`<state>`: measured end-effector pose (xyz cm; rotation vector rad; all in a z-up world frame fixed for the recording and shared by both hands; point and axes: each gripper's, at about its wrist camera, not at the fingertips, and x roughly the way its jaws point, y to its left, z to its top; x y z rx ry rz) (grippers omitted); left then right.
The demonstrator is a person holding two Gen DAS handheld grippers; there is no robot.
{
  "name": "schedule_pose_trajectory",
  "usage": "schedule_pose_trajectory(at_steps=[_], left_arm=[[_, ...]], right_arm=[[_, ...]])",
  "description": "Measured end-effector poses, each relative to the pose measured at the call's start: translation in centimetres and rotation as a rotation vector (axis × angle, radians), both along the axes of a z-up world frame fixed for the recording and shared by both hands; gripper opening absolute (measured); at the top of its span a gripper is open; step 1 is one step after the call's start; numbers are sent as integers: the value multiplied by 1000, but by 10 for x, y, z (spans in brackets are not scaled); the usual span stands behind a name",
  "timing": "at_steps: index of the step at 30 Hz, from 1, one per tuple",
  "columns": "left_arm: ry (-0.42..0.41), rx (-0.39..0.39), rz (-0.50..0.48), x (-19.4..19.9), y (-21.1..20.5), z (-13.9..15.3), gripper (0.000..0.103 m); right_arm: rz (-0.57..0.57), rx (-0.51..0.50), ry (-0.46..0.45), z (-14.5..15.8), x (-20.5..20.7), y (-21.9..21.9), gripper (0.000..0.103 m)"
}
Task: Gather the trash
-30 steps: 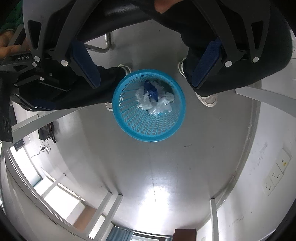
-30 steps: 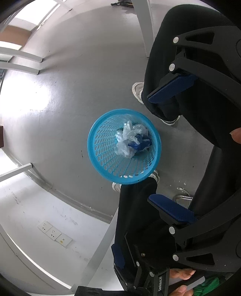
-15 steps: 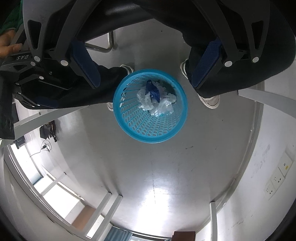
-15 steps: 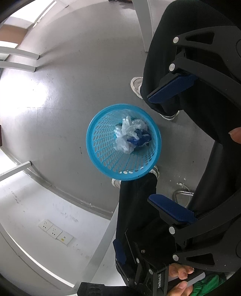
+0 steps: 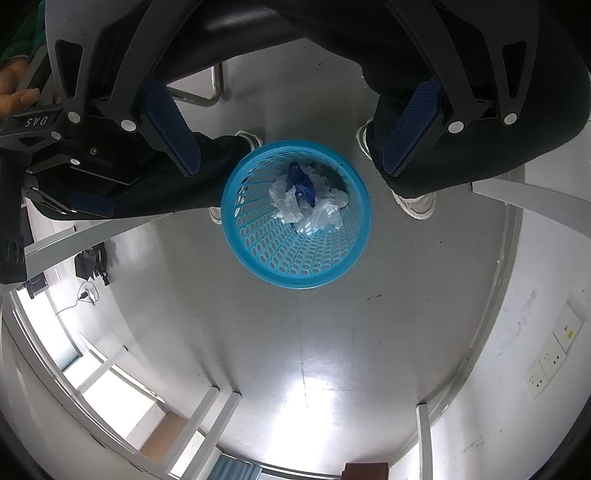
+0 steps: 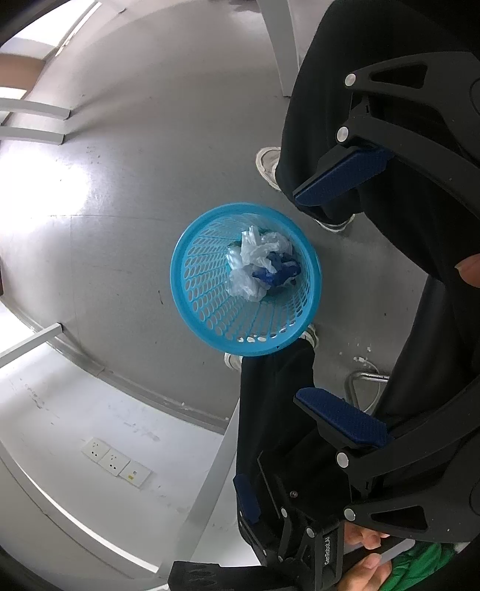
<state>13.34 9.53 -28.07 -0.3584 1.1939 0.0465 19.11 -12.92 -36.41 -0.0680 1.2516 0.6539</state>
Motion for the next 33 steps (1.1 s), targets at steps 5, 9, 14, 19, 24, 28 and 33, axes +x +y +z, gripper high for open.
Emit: schedule_pose_trajectory(at_steps=[5, 9, 14, 19, 24, 28, 33], left_arm=[[2, -3, 8, 0, 1, -2, 97], [2, 2, 16, 0, 2, -2, 97], [6, -2, 19, -2, 4, -5, 97], [7, -1, 17, -2, 4, -5, 97], [7, -1, 15, -2, 4, -5, 97], [9, 1, 9, -2, 4, -6, 97], [11, 2, 5, -2, 4, -5, 97]], right_arm=[[3, -1, 3, 1, 1, 2, 94], [3, 0, 5, 1, 2, 0, 94], [3, -2, 6, 1, 2, 1, 94], [0, 0, 7, 1, 2, 1, 94], [-2, 3, 10, 1, 0, 2, 94], [-2, 4, 12, 0, 0, 2, 94], [-2, 4, 13, -1, 1, 2, 94]])
